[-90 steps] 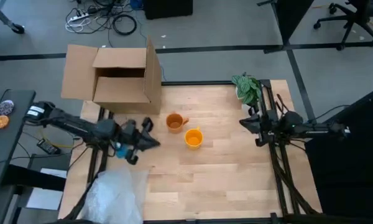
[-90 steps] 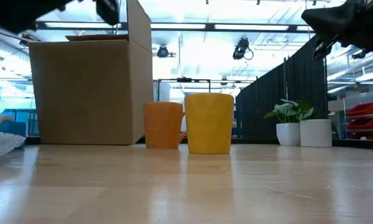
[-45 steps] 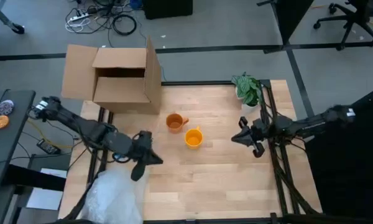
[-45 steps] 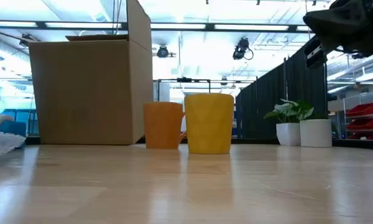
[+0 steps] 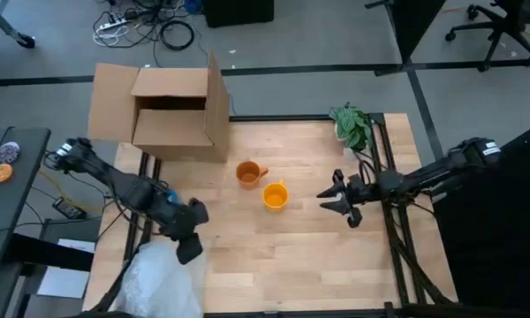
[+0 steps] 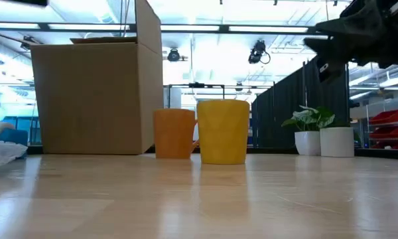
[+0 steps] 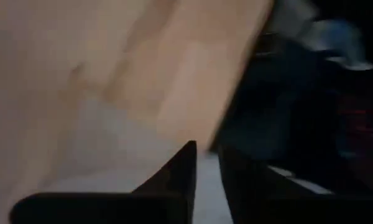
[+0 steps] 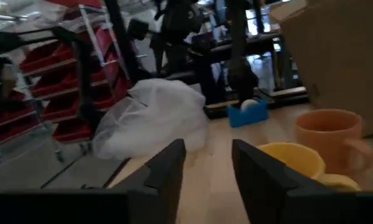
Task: Wrap mug
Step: Wrap the yellow mug using the transparent bubble wrap
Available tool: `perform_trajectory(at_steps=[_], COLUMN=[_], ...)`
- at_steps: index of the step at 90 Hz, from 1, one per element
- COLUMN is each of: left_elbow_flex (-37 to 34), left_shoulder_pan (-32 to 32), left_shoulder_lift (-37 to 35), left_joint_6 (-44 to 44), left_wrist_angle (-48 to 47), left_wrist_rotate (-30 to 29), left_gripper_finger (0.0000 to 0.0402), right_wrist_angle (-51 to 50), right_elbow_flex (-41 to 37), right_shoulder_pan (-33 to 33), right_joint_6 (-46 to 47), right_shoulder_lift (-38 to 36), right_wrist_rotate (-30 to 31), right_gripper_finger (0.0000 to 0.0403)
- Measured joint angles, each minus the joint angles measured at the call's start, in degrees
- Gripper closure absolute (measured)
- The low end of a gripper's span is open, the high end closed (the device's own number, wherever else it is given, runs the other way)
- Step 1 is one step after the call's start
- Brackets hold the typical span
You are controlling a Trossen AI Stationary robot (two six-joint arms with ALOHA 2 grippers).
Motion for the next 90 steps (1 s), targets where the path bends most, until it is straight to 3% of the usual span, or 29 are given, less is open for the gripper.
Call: perform_trajectory(at_steps=[22,28,39,45,63,90], left_elbow_flex=[0.0,0.0,0.0,0.7,8.3,24.8], left_shoulder_pan=[-0.2,-1.8,-4.8,-7.3,-12.6,-21.9], left_shoulder_lift=[1.8,3.2,7.4,9.8,15.9,22.2], left_joint_6=[0.3,-3.9,-18.4,-25.4,-29.0,-34.3], left_wrist_angle=[0.2,0.4,2.5,3.5,-0.8,-18.2], left_wrist_rotate=[1.1,5.7,20.9,24.5,24.1,8.6], left_gripper_finger=[0.0227,0.0221,0.0223,0.023,0.0245,0.0246], right_wrist_angle=[5.5,6.1,6.3,6.4,6.3,6.0], right_elbow_flex=[0.0,0.0,0.0,0.0,0.0,0.0], right_shoulder_pan=[-0.2,-0.4,-1.0,-1.4,-1.7,-0.3], right_joint_6=[-1.2,-2.8,-4.7,-5.3,-5.6,-4.6], right_shoulder_lift=[6.2,6.9,7.3,7.5,7.5,7.7], right_wrist_rotate=[2.8,5.1,10.8,12.6,13.3,13.1], right_gripper_finger=[0.0156,0.0137,0.0113,0.0104,0.0089,0.0087])
